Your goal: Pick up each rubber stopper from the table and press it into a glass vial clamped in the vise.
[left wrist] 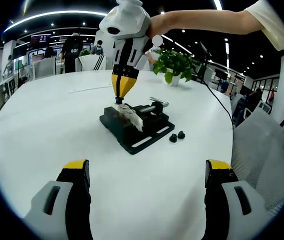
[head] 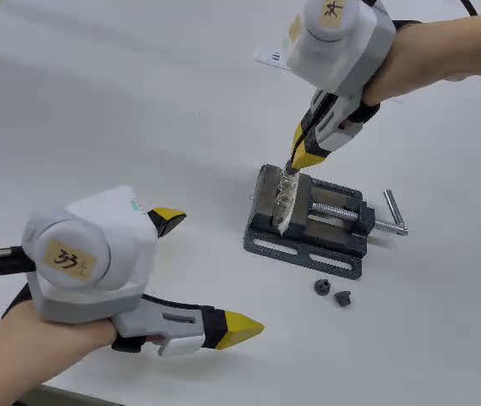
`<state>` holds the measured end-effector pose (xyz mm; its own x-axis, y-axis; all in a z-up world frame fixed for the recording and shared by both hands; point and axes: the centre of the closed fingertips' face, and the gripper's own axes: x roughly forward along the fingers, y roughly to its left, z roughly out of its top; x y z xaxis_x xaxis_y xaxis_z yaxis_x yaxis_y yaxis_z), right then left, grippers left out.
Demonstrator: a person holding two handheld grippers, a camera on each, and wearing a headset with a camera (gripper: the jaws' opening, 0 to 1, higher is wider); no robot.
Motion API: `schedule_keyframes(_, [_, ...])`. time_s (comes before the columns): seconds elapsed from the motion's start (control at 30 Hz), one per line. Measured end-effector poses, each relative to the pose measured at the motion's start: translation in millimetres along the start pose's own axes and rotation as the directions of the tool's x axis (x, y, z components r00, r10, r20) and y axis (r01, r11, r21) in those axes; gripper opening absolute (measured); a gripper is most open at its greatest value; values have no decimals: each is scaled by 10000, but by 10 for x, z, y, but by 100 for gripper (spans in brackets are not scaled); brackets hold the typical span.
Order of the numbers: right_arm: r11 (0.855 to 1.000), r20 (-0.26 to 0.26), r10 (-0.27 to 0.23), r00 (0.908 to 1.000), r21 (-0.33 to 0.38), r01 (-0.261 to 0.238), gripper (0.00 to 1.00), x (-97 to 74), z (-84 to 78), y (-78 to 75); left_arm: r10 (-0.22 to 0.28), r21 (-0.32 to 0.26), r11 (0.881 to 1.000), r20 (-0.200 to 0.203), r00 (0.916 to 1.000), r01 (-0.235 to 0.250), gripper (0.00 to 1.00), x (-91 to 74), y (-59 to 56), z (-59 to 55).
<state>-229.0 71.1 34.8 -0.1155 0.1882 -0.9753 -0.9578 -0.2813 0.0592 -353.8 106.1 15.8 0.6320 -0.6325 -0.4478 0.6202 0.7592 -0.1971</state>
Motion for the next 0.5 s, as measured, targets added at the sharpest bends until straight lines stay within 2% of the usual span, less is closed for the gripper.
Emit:
schedule_keyframes(0.13, [9995, 219, -23, 9998, 302, 17, 0, 4, 2, 4, 27, -80, 10000, 35, 10000, -27, 95, 3, 15, 12])
schedule_keyframes(0.2, [9998, 272, -69, 9996, 194, 63, 0, 3, 0, 22, 23, -90, 10000, 12, 10000, -22, 95, 7, 32, 3])
schedule_keyframes(0.5, [9998, 125, -79, 9999, 197, 77, 0, 13, 0, -17, -20, -117, 9999, 18, 10000, 20, 95, 56, 24, 23])
